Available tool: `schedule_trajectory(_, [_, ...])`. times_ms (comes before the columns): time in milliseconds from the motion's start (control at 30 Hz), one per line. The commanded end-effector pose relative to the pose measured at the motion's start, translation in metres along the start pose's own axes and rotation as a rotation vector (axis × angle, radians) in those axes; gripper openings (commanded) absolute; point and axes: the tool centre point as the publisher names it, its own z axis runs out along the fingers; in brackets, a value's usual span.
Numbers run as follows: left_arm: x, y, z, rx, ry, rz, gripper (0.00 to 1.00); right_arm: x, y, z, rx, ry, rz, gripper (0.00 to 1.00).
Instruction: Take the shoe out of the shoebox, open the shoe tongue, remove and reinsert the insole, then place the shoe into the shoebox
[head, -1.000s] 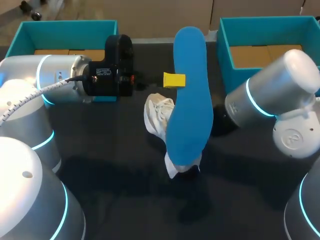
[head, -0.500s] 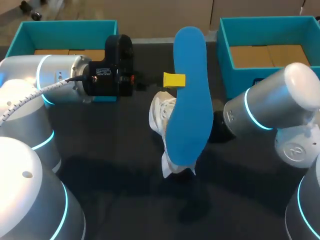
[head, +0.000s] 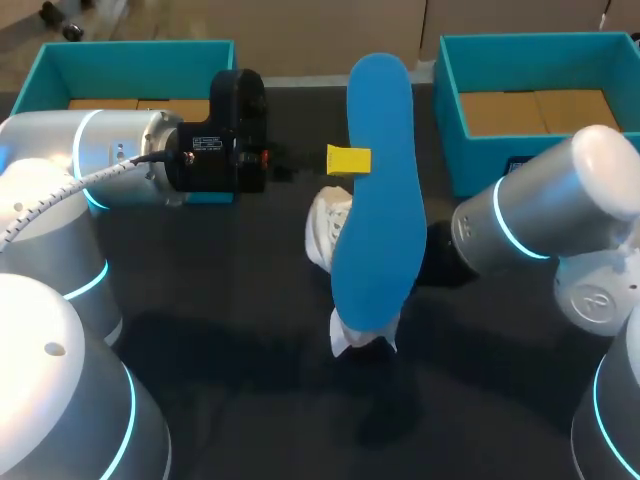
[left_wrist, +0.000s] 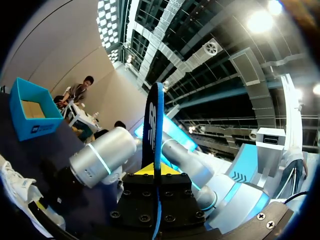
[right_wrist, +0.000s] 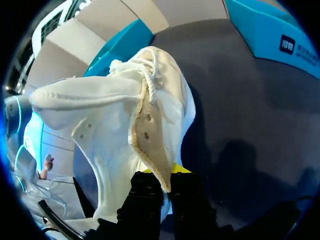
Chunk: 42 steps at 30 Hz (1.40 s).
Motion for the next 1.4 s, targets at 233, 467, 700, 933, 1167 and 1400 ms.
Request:
schedule_trajectory(233, [-0.001,0.0,0.002,0.001,0.002,0.001,0.0,0.001,-0.019,0.025,0.043,-0.061,0.077,0.0])
schedule_trajectory(467, [-0.001,0.0,0.002,0.001,0.002,0.001,0.0,-0.006,-0.03,0.031,0.059,-0.088,0.112,0.0])
schedule_trajectory(700, [-0.001,0.0,0.002,0.001,0.002,0.001,0.0,-0.013,-0.035,0.037,0.072,-0.111,0.108,0.0])
schedule_trajectory(933, [-0.001,0.0,0.002,0.001,0.002,0.001,0.0,-0.02,-0.038,0.041,0.098,-0.123,0.096,0.0])
schedule_trajectory(1167, [-0.001,0.0,0.002,0.001,0.002,0.001,0.0,-0.019,-0.035,0.034,0.081,-0.117,0.096,1.0])
schedule_trajectory(1400, [-0.001,0.0,0.002,0.001,0.002,0.001,0.0,-0.003,-0.029,0.012,0.098,-0.053,0.08,1.0])
